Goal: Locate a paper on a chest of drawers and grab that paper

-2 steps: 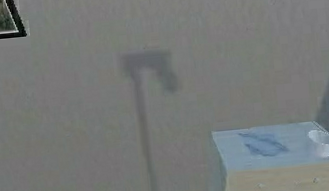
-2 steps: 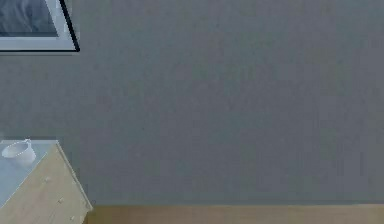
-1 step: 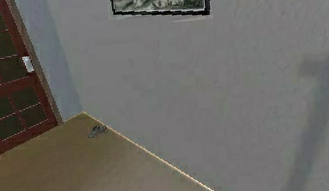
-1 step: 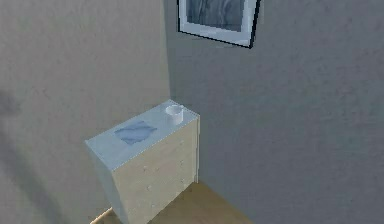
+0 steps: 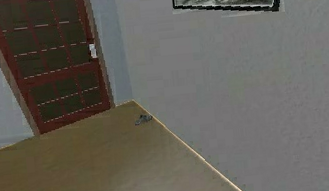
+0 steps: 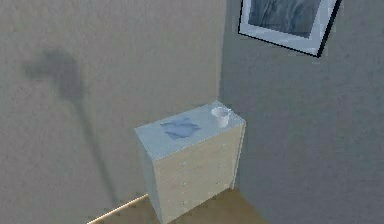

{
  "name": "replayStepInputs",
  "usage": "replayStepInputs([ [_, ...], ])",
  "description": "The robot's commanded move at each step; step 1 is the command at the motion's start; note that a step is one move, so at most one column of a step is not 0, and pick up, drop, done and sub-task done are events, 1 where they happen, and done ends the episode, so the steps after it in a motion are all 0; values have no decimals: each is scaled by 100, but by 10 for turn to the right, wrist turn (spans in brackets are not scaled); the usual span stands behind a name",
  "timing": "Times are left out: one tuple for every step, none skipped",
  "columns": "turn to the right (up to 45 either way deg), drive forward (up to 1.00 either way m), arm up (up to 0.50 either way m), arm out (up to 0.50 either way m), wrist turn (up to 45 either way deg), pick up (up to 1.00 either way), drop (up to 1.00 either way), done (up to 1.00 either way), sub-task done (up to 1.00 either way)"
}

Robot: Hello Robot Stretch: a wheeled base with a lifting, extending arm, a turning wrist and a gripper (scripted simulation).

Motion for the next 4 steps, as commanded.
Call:
replayStepInputs([
  [0,0,50,0,0,0,0,0,0],
  [0,0,30,0,0,0,0,0,0],
  [0,0,0,50,0,0,0,0,0],
  [0,0,0,0,450,0,0,0,0],
])
